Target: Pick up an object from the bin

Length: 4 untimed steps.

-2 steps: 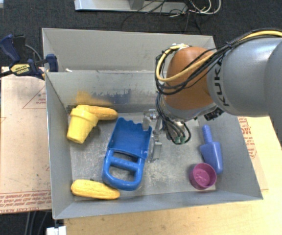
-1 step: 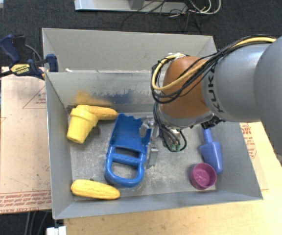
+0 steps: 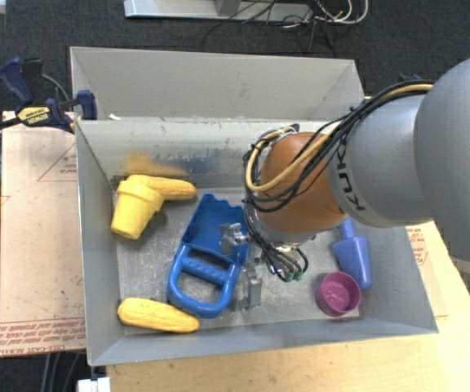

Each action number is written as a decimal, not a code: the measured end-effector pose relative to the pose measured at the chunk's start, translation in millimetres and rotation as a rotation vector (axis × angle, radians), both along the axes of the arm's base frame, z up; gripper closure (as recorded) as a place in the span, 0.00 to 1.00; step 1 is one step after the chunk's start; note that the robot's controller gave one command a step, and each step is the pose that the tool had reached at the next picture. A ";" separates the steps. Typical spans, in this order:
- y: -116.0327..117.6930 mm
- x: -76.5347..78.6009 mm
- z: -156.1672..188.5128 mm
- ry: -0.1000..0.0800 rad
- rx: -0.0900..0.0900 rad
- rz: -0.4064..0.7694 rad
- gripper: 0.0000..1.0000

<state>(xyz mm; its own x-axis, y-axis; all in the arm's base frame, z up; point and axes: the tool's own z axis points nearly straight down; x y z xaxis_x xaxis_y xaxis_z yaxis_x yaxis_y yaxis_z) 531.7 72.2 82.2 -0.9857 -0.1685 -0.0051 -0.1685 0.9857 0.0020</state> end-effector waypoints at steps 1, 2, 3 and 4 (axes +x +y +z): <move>44.1 14.7 -11.5 0.004 0.000 0.044 1.00; 44.1 14.7 -11.5 0.004 0.000 0.043 1.00; 56.5 29.0 -11.6 0.000 0.000 0.152 1.00; 120.5 70.4 -14.8 0.021 -0.009 0.122 1.00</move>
Offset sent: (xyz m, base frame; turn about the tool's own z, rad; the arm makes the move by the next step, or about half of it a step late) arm 0.0000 0.0000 0.0000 0.0000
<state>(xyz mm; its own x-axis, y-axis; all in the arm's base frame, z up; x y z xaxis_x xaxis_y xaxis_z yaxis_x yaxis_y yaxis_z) 602.0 192.7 67.4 -0.9577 -0.2873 0.0168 -0.2874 0.9578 -0.0016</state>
